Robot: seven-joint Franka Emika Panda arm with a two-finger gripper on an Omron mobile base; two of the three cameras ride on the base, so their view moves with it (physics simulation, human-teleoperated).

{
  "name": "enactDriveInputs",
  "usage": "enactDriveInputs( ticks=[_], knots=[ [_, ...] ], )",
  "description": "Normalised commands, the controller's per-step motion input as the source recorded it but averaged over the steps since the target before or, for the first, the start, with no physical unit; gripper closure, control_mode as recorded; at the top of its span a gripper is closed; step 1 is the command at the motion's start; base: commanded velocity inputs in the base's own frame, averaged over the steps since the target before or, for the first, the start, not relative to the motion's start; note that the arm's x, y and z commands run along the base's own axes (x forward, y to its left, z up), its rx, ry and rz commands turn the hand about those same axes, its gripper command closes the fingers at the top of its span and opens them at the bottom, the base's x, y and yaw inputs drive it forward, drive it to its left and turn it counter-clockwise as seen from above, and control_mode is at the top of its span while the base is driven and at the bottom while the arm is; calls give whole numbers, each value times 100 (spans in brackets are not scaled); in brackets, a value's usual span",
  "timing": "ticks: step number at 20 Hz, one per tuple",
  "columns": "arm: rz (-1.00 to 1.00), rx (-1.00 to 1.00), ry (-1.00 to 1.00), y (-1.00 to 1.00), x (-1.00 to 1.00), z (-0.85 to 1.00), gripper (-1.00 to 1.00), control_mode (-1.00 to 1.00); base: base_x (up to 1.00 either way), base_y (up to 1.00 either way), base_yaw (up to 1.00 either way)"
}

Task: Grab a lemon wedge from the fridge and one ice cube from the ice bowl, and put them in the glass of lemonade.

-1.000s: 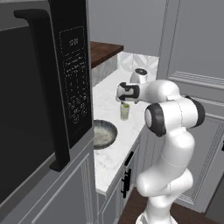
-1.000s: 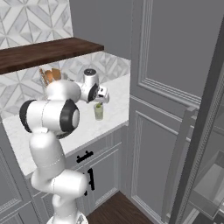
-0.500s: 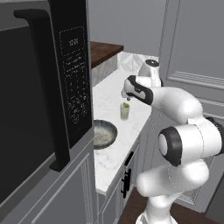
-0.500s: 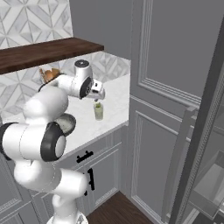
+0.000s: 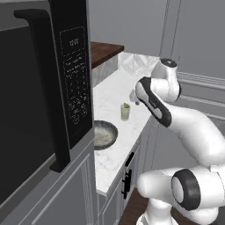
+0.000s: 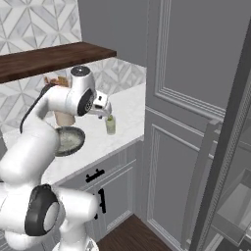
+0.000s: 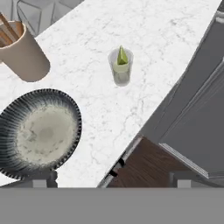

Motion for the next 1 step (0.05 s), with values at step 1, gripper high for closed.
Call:
enactDriveInputs(
  ticks=[1],
  knots=[
    [0, 5, -3, -2, -100, 0, -100, -100, 0, 0, 0]
  ],
)
